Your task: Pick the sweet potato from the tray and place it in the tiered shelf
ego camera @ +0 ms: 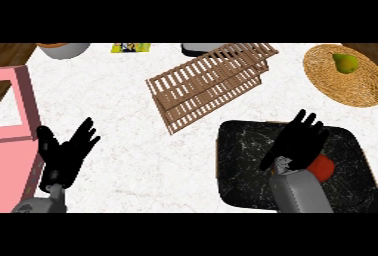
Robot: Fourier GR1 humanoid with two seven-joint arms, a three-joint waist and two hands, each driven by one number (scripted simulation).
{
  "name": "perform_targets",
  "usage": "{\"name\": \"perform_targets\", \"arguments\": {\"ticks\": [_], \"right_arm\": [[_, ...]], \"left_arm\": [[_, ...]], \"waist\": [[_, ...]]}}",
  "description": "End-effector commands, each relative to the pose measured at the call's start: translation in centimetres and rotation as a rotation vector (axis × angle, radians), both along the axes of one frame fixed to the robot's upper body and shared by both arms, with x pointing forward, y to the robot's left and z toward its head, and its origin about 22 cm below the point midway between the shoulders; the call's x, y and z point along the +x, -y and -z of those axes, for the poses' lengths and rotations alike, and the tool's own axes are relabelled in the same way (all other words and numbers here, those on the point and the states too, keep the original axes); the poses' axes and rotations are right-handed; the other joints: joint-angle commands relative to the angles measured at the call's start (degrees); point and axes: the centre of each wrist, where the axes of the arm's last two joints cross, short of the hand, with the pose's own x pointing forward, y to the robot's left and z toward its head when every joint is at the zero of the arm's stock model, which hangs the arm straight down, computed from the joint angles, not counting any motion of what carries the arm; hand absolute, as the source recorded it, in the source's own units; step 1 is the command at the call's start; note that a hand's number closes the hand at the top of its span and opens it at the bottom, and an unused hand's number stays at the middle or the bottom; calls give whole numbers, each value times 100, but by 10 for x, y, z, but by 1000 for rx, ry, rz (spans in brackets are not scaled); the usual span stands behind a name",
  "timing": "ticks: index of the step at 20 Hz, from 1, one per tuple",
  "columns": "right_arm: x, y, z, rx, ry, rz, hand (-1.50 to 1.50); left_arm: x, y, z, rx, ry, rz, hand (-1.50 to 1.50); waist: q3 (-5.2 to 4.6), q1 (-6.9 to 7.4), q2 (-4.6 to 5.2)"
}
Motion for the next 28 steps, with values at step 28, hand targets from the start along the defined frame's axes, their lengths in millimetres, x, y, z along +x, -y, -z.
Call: {"name": "perform_targets", "arguments": {"ticks": [28], "right_arm": [[-87,-82,-108,706,226,-1514,150]], "left_arm": [[-2,-8,5,10,-33,-20,0]], "waist": [[23,-126,5]]}}
